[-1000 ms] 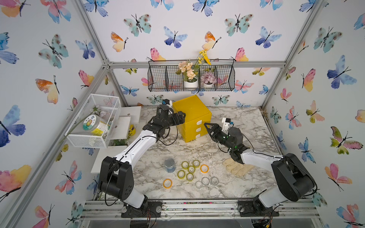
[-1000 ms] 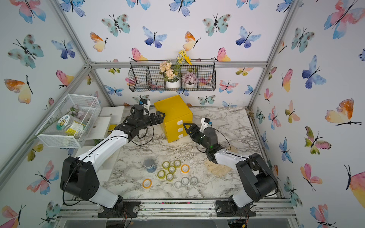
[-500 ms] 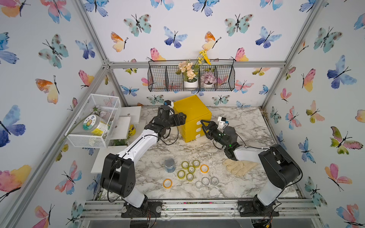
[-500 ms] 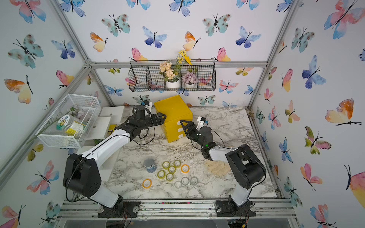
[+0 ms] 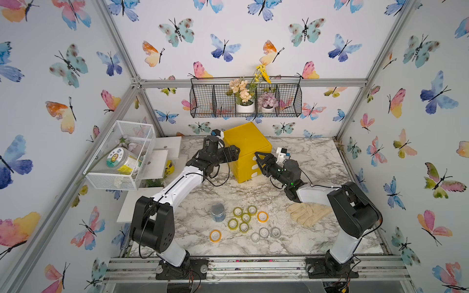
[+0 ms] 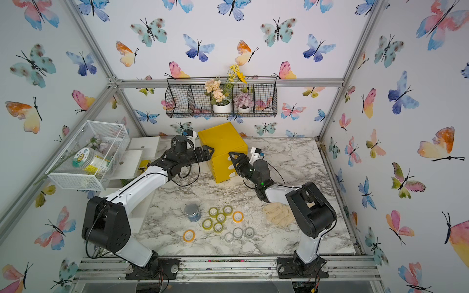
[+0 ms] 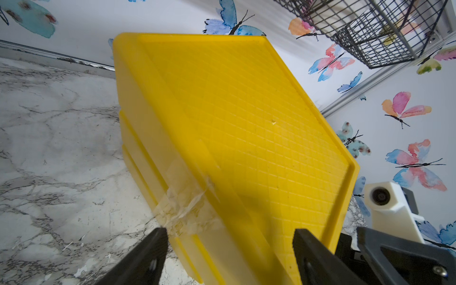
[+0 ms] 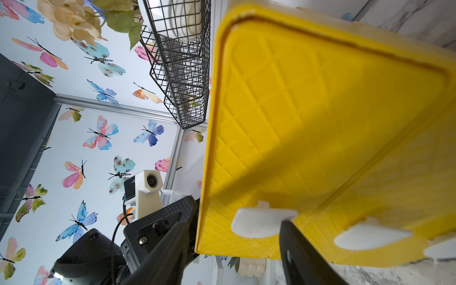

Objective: Place the transparent tape into the drawer according to color
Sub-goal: Open the drawer in the storage box.

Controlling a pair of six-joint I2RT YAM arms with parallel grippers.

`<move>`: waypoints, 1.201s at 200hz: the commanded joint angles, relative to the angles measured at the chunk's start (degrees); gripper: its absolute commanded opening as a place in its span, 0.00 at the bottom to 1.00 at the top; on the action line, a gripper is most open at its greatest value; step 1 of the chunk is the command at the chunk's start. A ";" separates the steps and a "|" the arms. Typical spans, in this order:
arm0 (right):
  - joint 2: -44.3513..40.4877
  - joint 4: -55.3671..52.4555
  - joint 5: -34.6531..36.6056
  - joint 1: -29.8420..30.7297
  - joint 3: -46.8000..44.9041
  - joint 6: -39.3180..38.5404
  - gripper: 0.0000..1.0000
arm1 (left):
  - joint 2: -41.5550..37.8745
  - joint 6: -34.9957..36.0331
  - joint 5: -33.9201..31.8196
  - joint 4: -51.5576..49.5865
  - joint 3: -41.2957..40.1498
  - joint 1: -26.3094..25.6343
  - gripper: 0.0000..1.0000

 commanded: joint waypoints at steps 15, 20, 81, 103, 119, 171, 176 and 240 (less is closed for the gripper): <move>1.68 0.21 2.44 0.78 0.09 1.76 0.62 | 0.67 0.69 1.66 0.88 -0.49 0.28 0.84; 1.56 0.27 2.63 0.85 -0.26 1.91 0.62 | 0.67 0.67 1.66 0.81 -0.49 0.30 0.84; 2.76 0.76 3.71 0.89 1.39 2.10 0.61 | 0.85 0.80 2.18 0.91 -0.84 0.30 0.84; 3.03 0.47 4.58 0.95 1.42 2.40 0.60 | 0.67 1.06 2.19 0.89 -1.18 0.36 0.84; 3.26 0.76 4.91 0.99 1.51 2.63 0.59 | 0.58 1.23 2.36 1.01 -1.41 0.32 0.84; 3.19 0.63 5.06 0.98 2.67 2.29 0.59 | 0.66 1.35 3.06 1.16 -1.37 0.31 0.82; 3.19 0.60 5.00 0.95 2.76 2.23 0.59 | 0.67 1.39 3.15 1.03 -1.28 0.31 0.82; 3.54 0.21 5.26 0.91 2.94 2.25 0.49 | 1.02 1.53 3.81 0.98 -1.28 0.30 0.81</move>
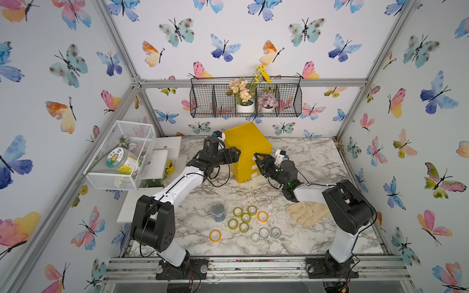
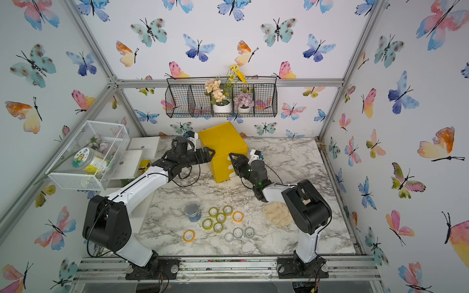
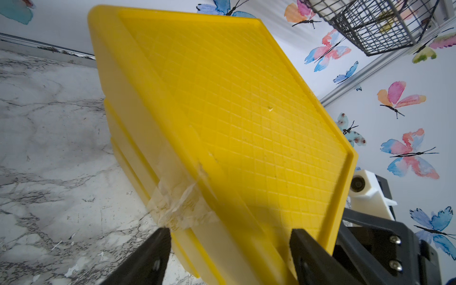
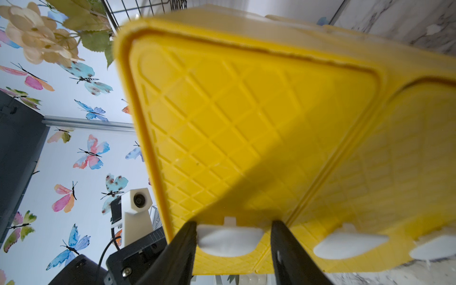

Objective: Place the transparent tape into the drawer according to color
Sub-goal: Open the drawer in the storage box.

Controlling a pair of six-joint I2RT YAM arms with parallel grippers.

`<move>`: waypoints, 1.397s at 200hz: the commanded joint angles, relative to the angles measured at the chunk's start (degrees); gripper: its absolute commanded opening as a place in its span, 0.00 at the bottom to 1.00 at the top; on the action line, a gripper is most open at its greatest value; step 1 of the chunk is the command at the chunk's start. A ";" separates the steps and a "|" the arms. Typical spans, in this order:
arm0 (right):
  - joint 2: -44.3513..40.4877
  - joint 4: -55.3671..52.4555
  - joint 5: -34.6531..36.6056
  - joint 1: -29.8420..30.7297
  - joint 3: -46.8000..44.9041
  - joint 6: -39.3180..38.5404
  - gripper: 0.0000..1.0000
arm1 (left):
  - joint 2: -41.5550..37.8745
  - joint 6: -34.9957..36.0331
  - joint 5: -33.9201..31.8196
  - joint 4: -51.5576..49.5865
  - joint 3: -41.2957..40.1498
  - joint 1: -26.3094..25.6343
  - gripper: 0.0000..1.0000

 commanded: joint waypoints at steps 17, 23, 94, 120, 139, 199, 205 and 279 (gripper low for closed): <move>0.83 1.61 1.85 0.35 1.36 -0.45 0.45 | 0.67 0.76 1.42 0.85 -0.69 0.21 0.81; 0.76 1.89 1.84 0.34 1.25 -0.45 0.45 | 0.67 0.75 1.49 0.80 -0.73 0.25 0.81; -1.18 5.92 1.75 0.34 -2.88 0.34 0.38 | 1.54 -0.23 1.49 0.51 0.75 0.29 0.82; -3.52 6.26 1.78 0.30 -6.40 0.34 0.37 | 1.81 -0.52 1.40 0.50 1.02 0.26 0.83; -5.90 7.64 1.75 0.30 -10.38 0.93 0.38 | 1.82 -0.80 1.58 0.49 1.11 0.25 0.83; -16.38 6.76 2.61 0.27 -22.48 0.19 0.38 | 1.73 -1.33 2.01 0.76 1.20 0.38 0.84; -17.43 6.16 2.83 0.26 -23.41 0.04 0.38 | 1.73 -1.37 2.02 0.78 1.16 0.38 0.84; -27.46 -1.01 4.88 0.28 -30.24 -0.97 0.39 | 2.25 -1.88 2.37 1.37 1.11 0.38 0.84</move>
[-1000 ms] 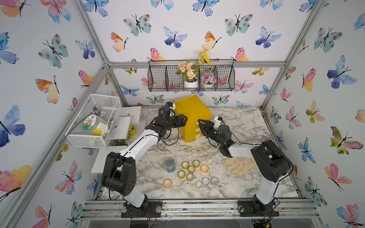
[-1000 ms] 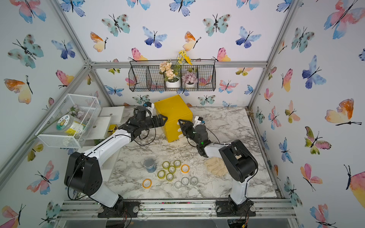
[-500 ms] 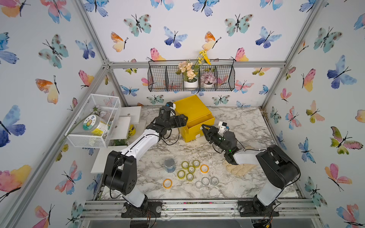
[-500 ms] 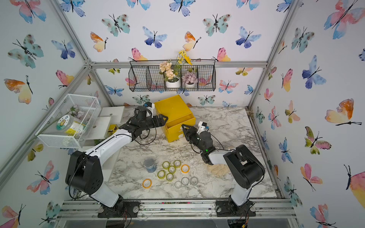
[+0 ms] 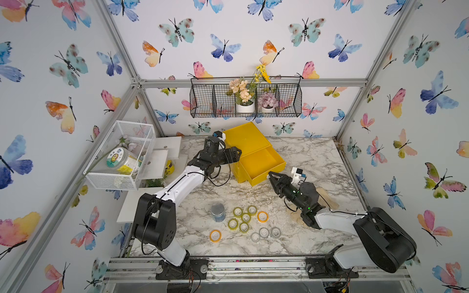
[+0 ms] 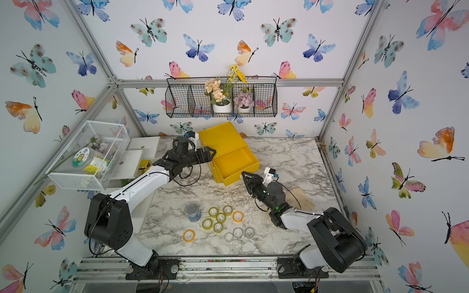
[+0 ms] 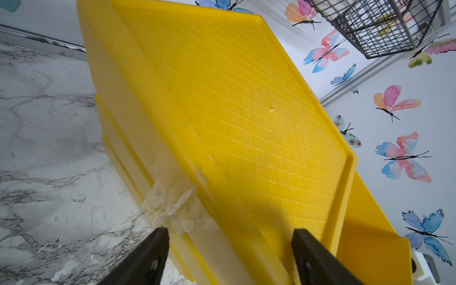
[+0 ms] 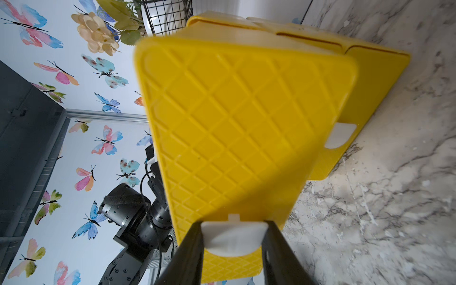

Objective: Place the transparent tape into the drawer according to color
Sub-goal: Open the drawer in the storage box, then pick up the tape at the center of the board.

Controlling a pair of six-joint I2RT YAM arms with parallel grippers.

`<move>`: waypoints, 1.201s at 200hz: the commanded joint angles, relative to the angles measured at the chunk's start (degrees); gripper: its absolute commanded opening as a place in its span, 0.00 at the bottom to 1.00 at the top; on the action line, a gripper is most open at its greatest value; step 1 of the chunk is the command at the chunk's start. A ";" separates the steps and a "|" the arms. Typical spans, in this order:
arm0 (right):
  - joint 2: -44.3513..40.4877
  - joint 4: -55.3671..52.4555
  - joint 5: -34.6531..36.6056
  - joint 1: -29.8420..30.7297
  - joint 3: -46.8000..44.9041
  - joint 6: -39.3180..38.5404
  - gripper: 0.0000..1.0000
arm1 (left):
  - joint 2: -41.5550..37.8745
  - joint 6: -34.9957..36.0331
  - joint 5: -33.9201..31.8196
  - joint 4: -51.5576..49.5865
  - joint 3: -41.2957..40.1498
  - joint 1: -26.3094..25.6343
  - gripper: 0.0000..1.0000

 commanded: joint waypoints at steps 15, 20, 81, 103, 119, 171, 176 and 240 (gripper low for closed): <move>-3.03 -3.24 3.51 0.15 -2.83 -1.66 0.42 | 0.79 -0.11 1.43 0.38 0.83 0.34 0.85; -3.33 -3.16 3.51 0.15 -2.94 -1.88 0.44 | 0.70 -0.07 1.44 0.39 0.85 0.34 0.85; -12.32 -13.79 3.94 0.15 -2.77 -7.37 0.70 | -4.12 -1.28 1.00 0.31 0.57 0.33 0.92; -19.41 -25.50 5.65 0.15 -1.97 -11.58 0.72 | -7.77 -1.89 0.29 -0.08 -0.02 0.34 0.93; -24.65 -35.86 7.61 0.15 -0.83 -16.11 0.74 | -11.16 -2.63 -0.23 -0.44 -1.08 0.32 0.93; -30.81 -61.51 2.28 0.15 4.32 -37.74 0.73 | -27.70 -6.15 -3.13 -3.08 -12.95 -0.21 0.93; -30.04 -63.28 0.74 0.15 4.75 -39.60 0.72 | -29.74 -6.65 -3.57 -3.00 -15.05 -0.48 0.93; -24.33 -72.43 -8.39 0.89 -0.83 -47.17 0.67 | -50.97 -11.96 -1.63 -6.72 -34.99 -2.04 0.95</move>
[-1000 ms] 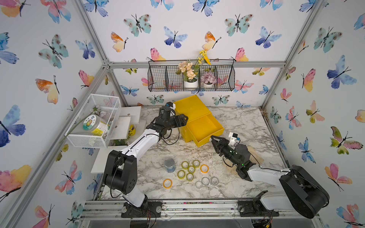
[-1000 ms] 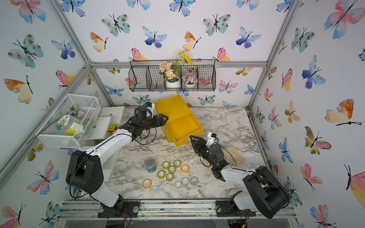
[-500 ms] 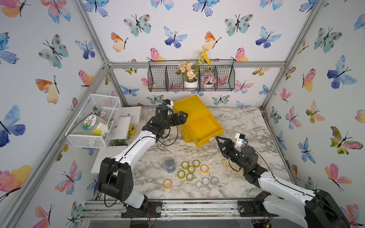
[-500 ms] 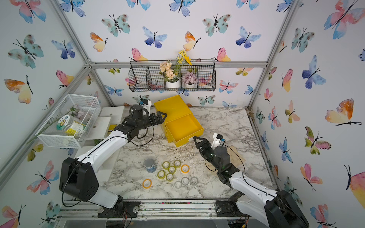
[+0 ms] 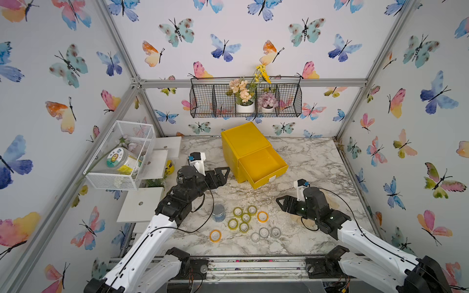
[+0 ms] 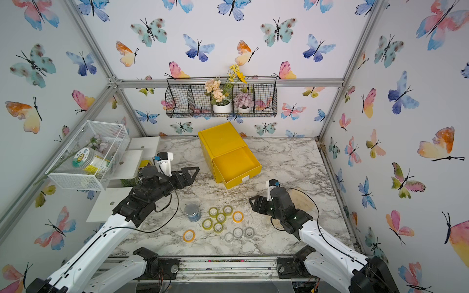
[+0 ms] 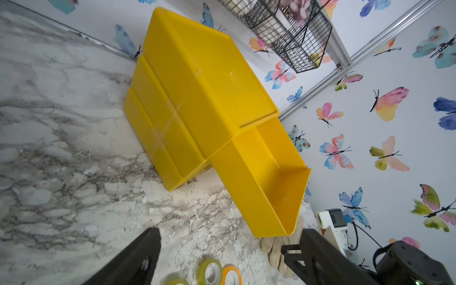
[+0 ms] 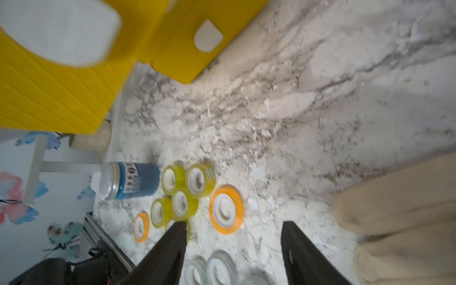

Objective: Place the transparent tape into the drawer according to color
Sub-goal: Pick up the tape at the center of the board.

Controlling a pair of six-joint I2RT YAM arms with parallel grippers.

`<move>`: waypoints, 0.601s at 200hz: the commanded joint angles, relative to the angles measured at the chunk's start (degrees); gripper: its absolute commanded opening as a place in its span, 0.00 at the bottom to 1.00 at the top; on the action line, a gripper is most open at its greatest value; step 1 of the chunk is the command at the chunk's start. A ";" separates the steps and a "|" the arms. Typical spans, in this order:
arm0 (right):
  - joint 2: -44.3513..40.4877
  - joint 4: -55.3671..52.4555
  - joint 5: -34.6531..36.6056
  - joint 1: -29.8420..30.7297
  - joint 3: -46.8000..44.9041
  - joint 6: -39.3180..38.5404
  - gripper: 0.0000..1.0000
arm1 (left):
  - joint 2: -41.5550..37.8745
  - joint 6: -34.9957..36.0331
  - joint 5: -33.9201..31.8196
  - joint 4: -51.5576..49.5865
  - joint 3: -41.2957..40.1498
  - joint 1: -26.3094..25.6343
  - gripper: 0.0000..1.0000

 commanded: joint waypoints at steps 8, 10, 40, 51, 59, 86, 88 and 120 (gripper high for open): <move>0.02 -7.03 -3.99 0.86 -2.59 -4.99 0.67 | -7.39 -2.77 0.15 -2.93 -5.10 -0.34 0.96; 0.02 -7.18 -4.01 0.95 -2.70 -5.08 0.67 | -7.71 -2.76 0.15 -3.12 -5.29 -0.36 0.96; 1.12 -7.24 -2.17 4.70 -3.16 -5.38 0.67 | -10.40 -2.57 0.58 -6.46 -6.67 -0.47 0.99; 2.06 -7.71 0.13 6.89 -2.34 -5.43 0.67 | -10.62 -2.57 0.59 -7.01 -6.85 -0.46 0.99; 2.57 -8.59 2.93 9.40 -0.90 -5.54 0.67 | -10.81 -2.57 0.66 -7.13 -6.92 -0.42 0.99; 1.78 -12.88 10.03 12.90 3.17 -6.10 0.67 | -10.79 -2.17 0.37 -7.45 -6.71 -0.48 0.99; 1.60 -12.88 10.03 12.99 3.09 -6.15 0.67 | -10.70 -2.14 0.34 -7.49 -6.70 -0.49 0.99; 3.18 -15.89 13.04 16.31 4.01 -6.47 0.70 | -9.67 -2.08 0.41 -7.33 -7.46 -0.43 0.99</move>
